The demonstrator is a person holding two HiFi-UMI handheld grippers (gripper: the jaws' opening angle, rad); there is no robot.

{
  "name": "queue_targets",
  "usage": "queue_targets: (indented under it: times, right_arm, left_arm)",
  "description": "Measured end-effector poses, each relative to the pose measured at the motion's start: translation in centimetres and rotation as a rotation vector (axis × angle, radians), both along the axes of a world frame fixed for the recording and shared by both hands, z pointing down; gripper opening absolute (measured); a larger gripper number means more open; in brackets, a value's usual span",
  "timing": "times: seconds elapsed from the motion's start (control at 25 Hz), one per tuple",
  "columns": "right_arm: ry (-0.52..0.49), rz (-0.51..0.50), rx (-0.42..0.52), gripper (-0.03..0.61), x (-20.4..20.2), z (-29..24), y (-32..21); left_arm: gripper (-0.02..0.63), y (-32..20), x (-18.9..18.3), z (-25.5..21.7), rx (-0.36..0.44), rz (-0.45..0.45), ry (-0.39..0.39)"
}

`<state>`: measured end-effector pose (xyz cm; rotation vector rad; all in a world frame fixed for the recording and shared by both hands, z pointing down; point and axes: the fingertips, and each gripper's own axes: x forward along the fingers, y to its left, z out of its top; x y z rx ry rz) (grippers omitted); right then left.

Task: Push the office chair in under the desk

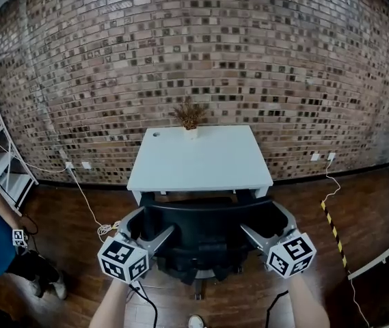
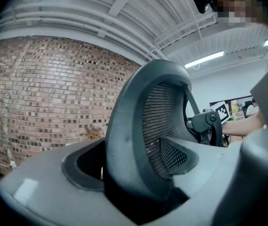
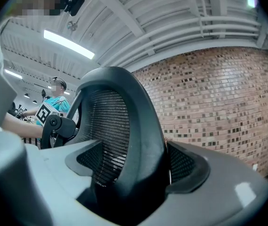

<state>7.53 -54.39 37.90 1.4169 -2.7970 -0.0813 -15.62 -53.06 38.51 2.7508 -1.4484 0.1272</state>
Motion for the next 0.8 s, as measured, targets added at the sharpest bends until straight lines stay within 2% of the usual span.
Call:
queue_targets:
  times: [0.8]
  right_arm:
    - [-0.006,0.036,-0.003,0.423,-0.9,-0.1,-8.8]
  left_arm:
    - [0.388,-9.6,-0.9,-0.1,-0.009,0.029,-0.005]
